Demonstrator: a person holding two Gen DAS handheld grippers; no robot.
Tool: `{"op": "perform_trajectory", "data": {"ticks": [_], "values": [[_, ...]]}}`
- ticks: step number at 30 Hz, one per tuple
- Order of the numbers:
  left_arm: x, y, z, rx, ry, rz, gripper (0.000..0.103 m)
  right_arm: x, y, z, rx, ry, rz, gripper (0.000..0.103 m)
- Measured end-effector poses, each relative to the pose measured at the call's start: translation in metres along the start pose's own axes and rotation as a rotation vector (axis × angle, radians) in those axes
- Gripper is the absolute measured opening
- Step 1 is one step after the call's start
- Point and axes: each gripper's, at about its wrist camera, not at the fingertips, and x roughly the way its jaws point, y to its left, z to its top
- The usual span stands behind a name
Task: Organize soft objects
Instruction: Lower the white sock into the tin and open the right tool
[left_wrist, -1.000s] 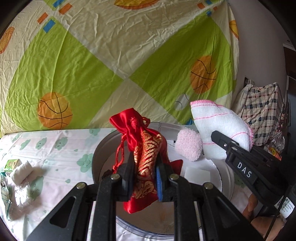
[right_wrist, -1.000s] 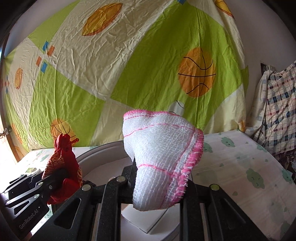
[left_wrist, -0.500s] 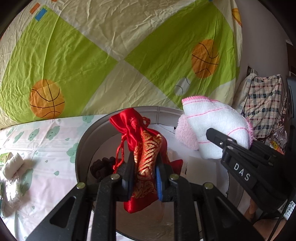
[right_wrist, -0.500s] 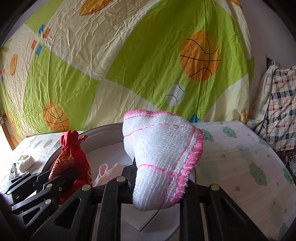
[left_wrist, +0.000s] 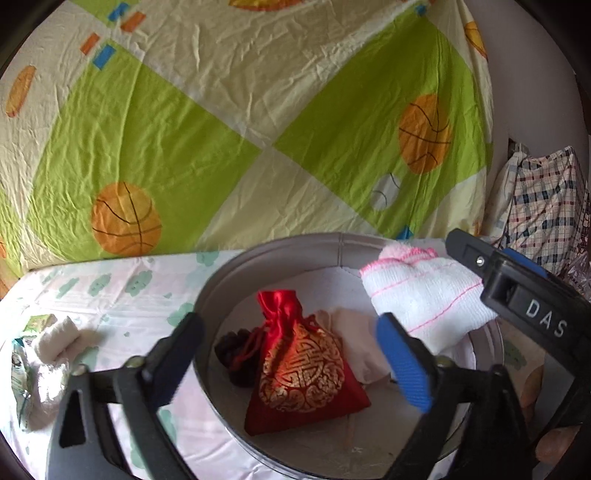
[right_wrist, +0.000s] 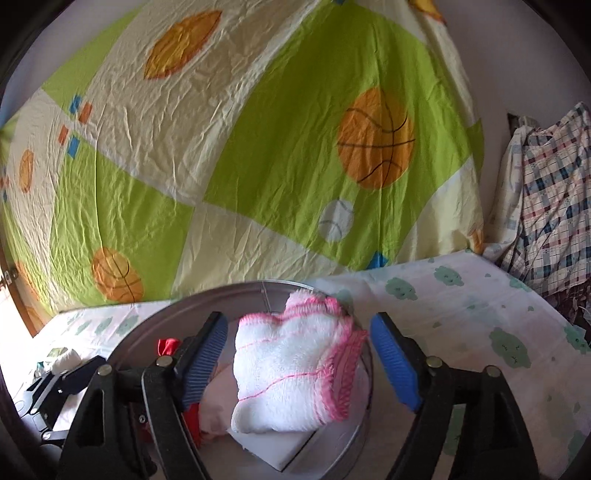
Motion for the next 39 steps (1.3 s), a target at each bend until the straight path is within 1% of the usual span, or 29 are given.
{"op": "perform_trajectory", "data": {"ticks": [2,4,6,9,11,14,19,22,26,33,39], "values": [[-0.008,0.003,0.002,-0.005,-0.043,0.014,0.103,-0.009,-0.004,0.003,0.022,-0.059,-0.025,0.087],[-0.009,0.007,0.002,-0.012,-0.045,0.018,0.103,-0.013,-0.006,0.004,0.031,-0.086,-0.051,0.087],[-0.007,0.011,0.001,-0.024,-0.037,0.031,0.103,-0.01,-0.006,0.004,0.031,-0.08,-0.066,0.087],[-0.007,0.017,0.0,-0.038,-0.029,0.044,0.103,-0.006,-0.005,0.002,0.029,-0.056,-0.064,0.087],[-0.008,0.022,-0.001,-0.054,-0.025,0.049,0.103,-0.006,-0.004,0.001,0.022,-0.058,-0.068,0.087],[-0.01,0.029,-0.003,-0.075,-0.02,0.059,0.103,-0.008,-0.002,0.0,0.01,-0.073,-0.077,0.087],[-0.014,0.039,-0.007,-0.074,-0.032,0.111,0.103,-0.013,-0.001,-0.004,0.017,-0.095,-0.08,0.087],[-0.016,0.045,-0.009,-0.083,-0.042,0.127,0.103,-0.017,0.002,-0.006,0.025,-0.106,-0.086,0.087],[-0.018,0.049,-0.012,-0.064,-0.054,0.159,0.103,-0.023,0.009,-0.009,0.011,-0.145,-0.094,0.087],[-0.023,0.06,-0.015,-0.08,-0.047,0.148,0.103,-0.031,0.021,-0.014,-0.017,-0.174,-0.101,0.087],[-0.028,0.07,-0.017,-0.098,-0.049,0.152,0.103,-0.043,0.029,-0.019,-0.013,-0.201,-0.105,0.087]]}}
